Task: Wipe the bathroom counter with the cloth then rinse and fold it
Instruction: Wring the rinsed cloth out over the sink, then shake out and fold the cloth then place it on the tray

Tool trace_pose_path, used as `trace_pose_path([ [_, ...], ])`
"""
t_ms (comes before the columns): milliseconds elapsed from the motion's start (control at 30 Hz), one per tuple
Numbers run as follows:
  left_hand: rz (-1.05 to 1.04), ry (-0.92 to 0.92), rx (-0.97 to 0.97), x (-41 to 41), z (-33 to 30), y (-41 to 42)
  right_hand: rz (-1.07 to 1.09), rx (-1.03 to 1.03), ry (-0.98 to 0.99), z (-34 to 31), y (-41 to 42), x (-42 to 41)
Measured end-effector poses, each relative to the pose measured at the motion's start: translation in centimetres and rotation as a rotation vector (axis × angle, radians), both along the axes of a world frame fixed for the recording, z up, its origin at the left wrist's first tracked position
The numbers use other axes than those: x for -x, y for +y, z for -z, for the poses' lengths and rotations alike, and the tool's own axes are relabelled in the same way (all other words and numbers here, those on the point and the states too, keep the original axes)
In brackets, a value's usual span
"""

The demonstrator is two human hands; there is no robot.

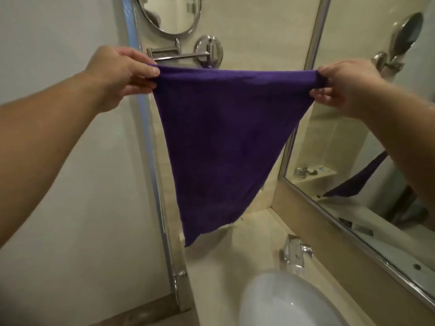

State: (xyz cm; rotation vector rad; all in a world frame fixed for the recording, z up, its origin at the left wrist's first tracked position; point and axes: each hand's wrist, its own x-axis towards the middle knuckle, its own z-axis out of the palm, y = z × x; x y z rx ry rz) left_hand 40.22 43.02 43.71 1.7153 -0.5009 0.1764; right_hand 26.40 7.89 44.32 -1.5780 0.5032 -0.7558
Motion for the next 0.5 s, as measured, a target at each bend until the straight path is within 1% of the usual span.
trace_pose_path([
  [133, 0.018, 0.109, -0.115, 1.1, 5.3, 0.1, -0.058, 0.012, 0.188, 5.9, -0.9, 1.9],
  [300, -0.008, 0.206, -0.267, 1.8, 13.1, 0.4, -0.118, 0.179, 0.502, 12.2, -2.0, 3.5],
  [400, 0.044, 0.290, -0.336, 2.2, 17.0, 0.6, -0.157, 0.223, 0.642, 15.2, -3.0, 3.6],
  [500, 0.130, 0.421, -0.348, 2.7, 20.8, 0.8, -0.199, 0.258, 0.742, 18.5, -3.4, 3.3],
])
